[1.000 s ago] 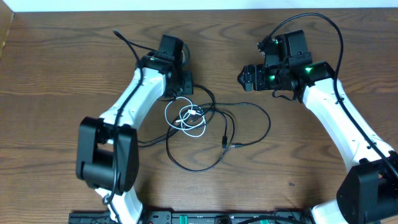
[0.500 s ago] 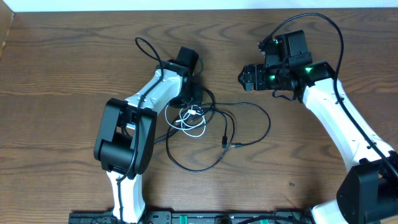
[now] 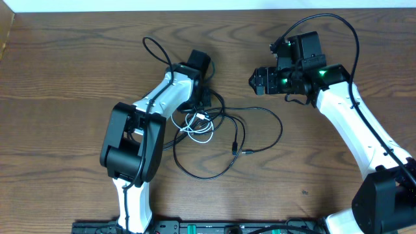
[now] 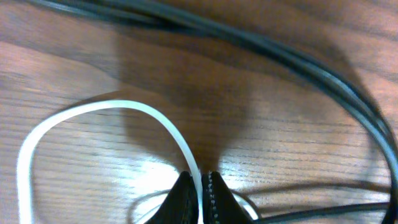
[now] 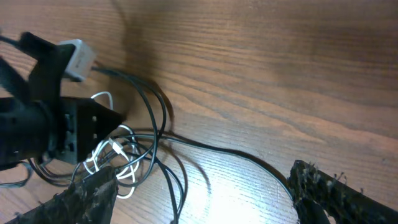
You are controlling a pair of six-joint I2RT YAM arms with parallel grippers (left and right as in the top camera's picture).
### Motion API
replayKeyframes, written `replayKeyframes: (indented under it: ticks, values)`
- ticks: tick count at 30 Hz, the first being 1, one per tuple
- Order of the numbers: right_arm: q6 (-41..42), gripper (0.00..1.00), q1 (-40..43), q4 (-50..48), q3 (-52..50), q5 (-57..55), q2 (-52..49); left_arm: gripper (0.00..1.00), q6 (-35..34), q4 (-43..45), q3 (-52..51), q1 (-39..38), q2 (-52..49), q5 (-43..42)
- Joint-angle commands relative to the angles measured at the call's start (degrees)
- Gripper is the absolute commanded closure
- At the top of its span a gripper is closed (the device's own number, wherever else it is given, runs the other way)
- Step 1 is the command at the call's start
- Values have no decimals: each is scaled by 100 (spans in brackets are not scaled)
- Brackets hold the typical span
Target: Untangle cables
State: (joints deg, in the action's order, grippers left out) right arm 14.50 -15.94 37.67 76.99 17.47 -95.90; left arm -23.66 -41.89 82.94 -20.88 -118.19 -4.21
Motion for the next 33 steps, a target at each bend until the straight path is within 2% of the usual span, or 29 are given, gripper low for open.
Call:
replayKeyframes:
  ticks: [1, 7, 14, 18, 27, 33]
  values:
    - [50, 14, -24, -59, 15, -42, -13, 93, 376, -219, 737, 72, 831, 210]
    - [46, 13, -28, -107, 15, 177, -13, 93, 455, -184, 1624, 72, 2343, 186]
    - [-903, 8, -140, -837, 15, 2192, -13, 93, 409, 461, 1849, 72, 3947, 37]
    - [-953, 4, -365, -1263, 15, 2579, -13, 93, 387, 721, 1849, 72, 4472, 42]
    - [-1189, 2, -1224, -1329, 15, 2046, -81, 92, 387, 667, 1849, 72, 4715, 39]
    - [-1187, 3, -1683, -1434, 15, 2015, -555, 93, 389, 595, 1849, 72, 4704, 39]
